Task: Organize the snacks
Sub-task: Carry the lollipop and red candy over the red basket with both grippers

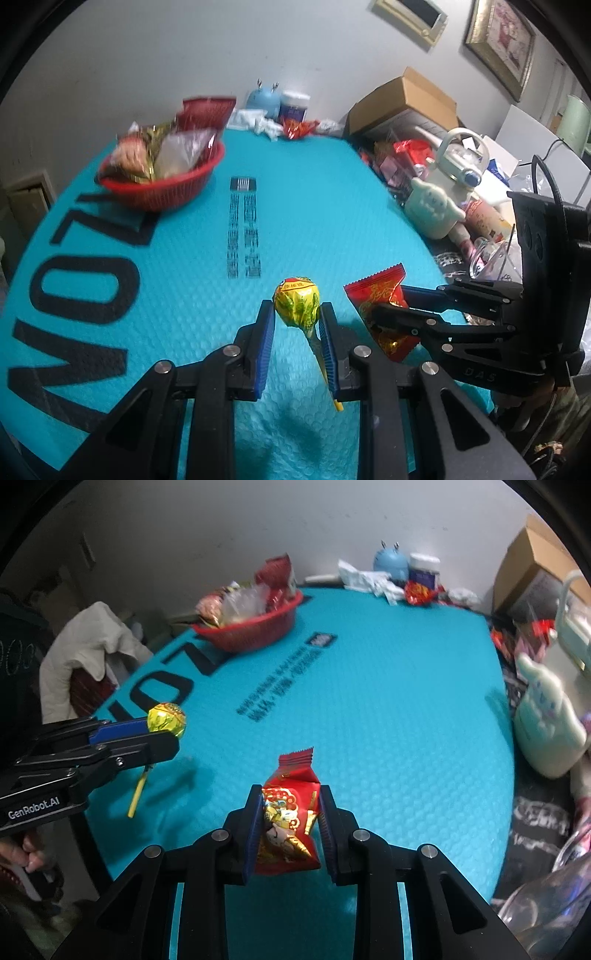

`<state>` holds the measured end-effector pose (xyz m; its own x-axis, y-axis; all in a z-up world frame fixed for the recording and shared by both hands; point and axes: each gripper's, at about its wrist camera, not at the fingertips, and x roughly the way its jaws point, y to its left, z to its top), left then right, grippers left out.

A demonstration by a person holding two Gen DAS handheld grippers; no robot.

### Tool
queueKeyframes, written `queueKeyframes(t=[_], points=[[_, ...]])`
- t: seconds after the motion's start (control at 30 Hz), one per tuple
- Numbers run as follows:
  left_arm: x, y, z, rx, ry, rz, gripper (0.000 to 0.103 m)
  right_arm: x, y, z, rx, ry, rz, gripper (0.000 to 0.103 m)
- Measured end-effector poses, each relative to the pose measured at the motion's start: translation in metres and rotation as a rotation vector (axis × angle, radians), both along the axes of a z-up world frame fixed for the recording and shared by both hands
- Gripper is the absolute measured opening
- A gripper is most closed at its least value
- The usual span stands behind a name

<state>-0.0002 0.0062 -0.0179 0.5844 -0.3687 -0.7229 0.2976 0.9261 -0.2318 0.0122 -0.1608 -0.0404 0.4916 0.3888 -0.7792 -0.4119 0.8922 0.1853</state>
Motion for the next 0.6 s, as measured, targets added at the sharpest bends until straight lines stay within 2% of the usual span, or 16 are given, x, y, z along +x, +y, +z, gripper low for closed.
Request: queueKeyframes(t=[0.37, 0.6], points=[[0.005, 0.007, 0.039, -0.023, -0.115, 0.004, 0.024, 0.007, 0.011, 0.05, 0.056, -0.114, 0.05, 0.028], [0.019, 0.02, 0.065, -0.011, -0.2, 0.03, 0.024, 0.024, 0.022, 0.081, 0.063, -0.198, 0.068, 0.028]])
